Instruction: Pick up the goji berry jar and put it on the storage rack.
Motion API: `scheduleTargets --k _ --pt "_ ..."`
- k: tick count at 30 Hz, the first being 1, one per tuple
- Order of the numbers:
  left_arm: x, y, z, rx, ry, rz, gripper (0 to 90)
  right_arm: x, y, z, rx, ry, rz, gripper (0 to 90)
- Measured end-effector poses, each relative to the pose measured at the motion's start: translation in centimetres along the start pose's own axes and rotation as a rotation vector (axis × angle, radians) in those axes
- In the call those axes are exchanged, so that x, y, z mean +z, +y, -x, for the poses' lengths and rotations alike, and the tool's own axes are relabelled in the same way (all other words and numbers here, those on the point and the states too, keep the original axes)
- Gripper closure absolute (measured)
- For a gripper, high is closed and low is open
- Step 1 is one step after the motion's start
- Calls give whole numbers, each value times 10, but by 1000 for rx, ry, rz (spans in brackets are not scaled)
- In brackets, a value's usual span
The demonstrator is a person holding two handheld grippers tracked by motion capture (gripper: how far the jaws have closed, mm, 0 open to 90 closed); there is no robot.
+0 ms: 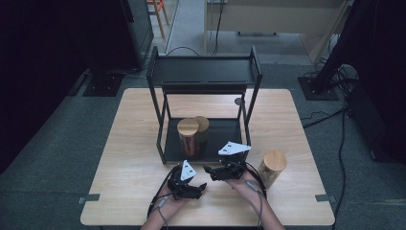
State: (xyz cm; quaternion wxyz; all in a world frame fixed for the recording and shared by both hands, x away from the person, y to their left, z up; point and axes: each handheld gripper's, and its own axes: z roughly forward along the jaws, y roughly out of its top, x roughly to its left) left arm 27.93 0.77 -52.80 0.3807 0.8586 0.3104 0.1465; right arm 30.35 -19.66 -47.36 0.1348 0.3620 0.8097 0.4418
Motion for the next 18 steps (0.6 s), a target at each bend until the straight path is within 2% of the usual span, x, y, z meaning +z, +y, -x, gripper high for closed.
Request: scheduleTargets --k 6,18 --pt "0 0 0 0 0 0 198 -6 -2 2 12 2 3 175" --pt "0 0 0 0 -1 0 198 -15 -5 -1 2 -22 -5 175"
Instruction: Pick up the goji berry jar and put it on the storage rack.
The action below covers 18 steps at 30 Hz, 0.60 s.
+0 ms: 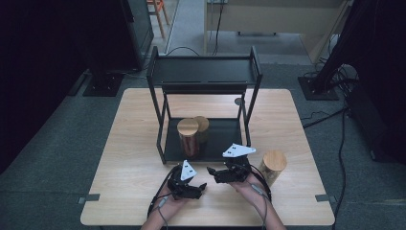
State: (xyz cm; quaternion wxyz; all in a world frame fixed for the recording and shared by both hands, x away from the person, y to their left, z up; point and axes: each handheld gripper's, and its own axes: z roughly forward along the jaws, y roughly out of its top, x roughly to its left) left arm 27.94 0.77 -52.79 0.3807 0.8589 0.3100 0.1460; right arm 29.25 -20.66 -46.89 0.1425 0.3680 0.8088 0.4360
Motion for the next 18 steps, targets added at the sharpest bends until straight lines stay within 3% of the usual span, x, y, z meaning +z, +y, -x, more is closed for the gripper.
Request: scheduleTargets --k 18 --pt "0 0 0 0 0 0 198 -15 3 -2 11 -4 -20 175"
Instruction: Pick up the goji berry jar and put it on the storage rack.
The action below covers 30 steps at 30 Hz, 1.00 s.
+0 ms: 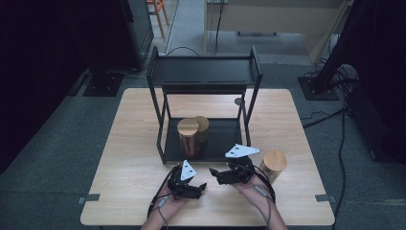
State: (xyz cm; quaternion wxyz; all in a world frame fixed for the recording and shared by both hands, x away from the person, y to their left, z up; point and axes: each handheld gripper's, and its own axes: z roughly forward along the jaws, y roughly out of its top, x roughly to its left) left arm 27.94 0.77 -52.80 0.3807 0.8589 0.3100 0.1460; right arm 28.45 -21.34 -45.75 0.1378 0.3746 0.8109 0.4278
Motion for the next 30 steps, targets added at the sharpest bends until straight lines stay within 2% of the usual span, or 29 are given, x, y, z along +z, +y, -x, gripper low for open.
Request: scheduleTargets --k 8,13,26,30 --pt "0 0 0 0 0 0 198 -9 2 1 -4 4 -1 174" --pt "0 0 0 1 0 -1 198 -12 3 -1 -27 -11 -22 175" --pt "0 0 0 0 -1 0 198 -24 7 -1 -23 -12 -27 175" --pt "0 0 0 0 -1 -1 198 -29 7 2 -29 1 -32 174"
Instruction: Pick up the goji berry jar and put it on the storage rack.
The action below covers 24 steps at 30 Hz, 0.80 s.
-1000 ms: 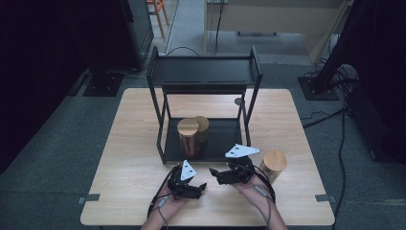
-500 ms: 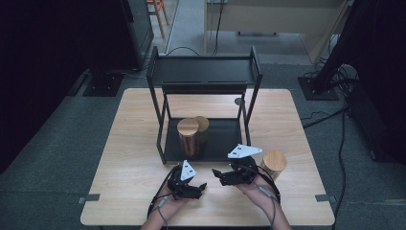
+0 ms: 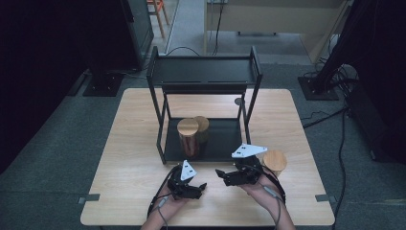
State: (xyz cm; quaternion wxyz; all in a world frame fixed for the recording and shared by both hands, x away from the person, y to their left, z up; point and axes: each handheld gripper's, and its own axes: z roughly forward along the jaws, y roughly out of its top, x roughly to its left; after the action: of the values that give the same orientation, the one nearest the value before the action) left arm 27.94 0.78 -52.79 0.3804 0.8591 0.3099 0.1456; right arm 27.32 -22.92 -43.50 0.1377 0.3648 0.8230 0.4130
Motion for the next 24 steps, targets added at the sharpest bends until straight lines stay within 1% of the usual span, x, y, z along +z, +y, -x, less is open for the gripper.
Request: scheduleTargets --k 8,16,21,24 --pt "0 0 0 0 0 0 198 -10 2 1 0 -1 5 175" --pt "0 0 0 0 0 0 198 -17 2 3 0 6 -9 175" --pt "0 0 0 2 -3 0 198 -23 3 2 -17 -15 -8 175" --pt "0 0 0 2 -3 -1 198 -27 4 2 -16 -12 -3 174"
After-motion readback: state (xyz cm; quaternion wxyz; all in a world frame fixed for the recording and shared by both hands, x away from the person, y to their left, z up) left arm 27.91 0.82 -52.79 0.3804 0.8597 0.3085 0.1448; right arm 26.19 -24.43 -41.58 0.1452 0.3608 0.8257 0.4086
